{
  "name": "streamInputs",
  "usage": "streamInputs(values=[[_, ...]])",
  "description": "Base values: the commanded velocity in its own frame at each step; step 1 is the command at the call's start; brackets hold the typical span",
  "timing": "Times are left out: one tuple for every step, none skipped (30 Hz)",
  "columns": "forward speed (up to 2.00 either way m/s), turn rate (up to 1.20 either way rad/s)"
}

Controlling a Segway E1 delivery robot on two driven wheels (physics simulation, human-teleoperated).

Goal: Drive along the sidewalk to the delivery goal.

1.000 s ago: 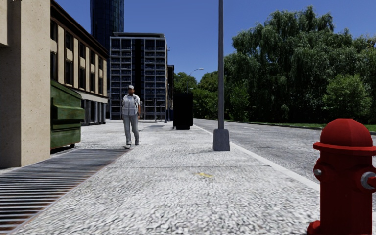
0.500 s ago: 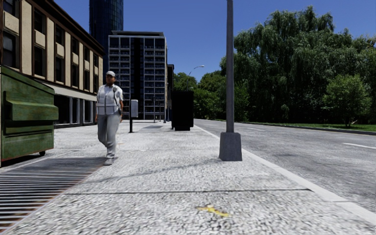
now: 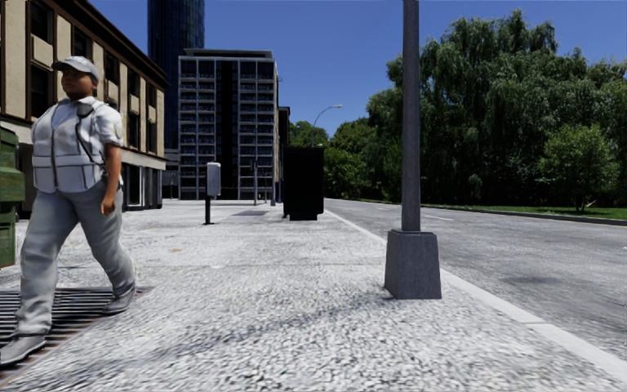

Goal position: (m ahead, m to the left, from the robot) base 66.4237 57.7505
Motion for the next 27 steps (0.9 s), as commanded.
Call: streamInputs(values=[[2.00,0.00],[2.00,0.00],[2.00,0.00],[2.00,0.00],[2.00,0.00],[2.00,0.00],[2.00,0.00],[2.00,0.00],[2.00,0.00],[2.00,0.07],[2.00,0.16],[2.00,0.16],[2.00,0.18],[2.00,0.19],[2.00,0.19],[2.00,0.19],[2.00,0.19],[2.00,0.19],[2.00,0.20],[2.00,0.20],[2.00,0.22],[2.00,0.23],[2.00,0.23],[2.00,0.23],[2.00,0.23],[2.00,0.23],[2.00,0.23]])
